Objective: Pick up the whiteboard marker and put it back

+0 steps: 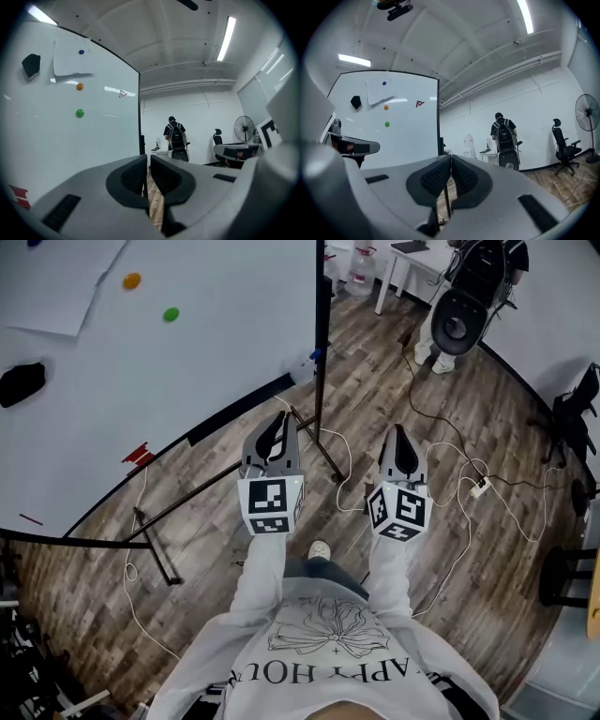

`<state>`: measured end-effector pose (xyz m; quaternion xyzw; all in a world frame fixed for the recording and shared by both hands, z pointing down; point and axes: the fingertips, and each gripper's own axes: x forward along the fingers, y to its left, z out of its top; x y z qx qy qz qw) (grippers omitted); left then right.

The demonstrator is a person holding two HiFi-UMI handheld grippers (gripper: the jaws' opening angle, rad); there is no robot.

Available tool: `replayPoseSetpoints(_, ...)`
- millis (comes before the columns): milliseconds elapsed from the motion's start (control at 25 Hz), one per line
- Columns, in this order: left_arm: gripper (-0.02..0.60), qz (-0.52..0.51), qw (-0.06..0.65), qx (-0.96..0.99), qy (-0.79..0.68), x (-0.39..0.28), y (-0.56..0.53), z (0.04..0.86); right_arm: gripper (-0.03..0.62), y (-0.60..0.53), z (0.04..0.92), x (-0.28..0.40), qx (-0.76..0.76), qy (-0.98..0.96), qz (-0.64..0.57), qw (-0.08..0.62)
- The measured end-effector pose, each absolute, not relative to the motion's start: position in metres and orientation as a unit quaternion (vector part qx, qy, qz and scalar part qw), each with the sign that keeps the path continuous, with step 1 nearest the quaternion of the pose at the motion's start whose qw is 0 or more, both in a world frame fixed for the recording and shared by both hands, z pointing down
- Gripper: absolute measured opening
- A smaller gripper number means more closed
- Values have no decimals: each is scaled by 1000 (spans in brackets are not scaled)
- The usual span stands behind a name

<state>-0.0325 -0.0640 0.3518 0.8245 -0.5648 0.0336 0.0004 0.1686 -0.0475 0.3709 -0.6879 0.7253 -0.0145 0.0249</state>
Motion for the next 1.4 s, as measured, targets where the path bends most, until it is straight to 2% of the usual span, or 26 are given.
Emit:
replayPoseSetpoints(400, 8, 59, 22, 822, -566, -12, -122, 380, 3, -104, 400, 189, -686, 726, -45, 17)
replayPoseSetpoints(760, 8, 59, 32, 831, -552, -4, -219, 389, 3, -191, 397, 194, -696, 718, -33, 8)
replayPoseSetpoints(1160, 9, 105, 48, 843, -526, 11, -296, 416, 3, -264, 405, 194, -694, 719, -40, -2)
replayPoseSetpoints(1200, 21, 112, 49, 844, -522, 12, -301, 419, 3, -269, 407, 193, -694, 719, -42, -4)
replayPoseSetpoints(1280, 94, 127, 52, 849, -511, 16, -310, 428, 3, -279, 411, 193, -694, 719, -45, -8)
replayPoseSetpoints(1400, 94, 154, 50, 851, -499, 20, -323, 443, 3, -292, 417, 195, -695, 717, -48, -12)
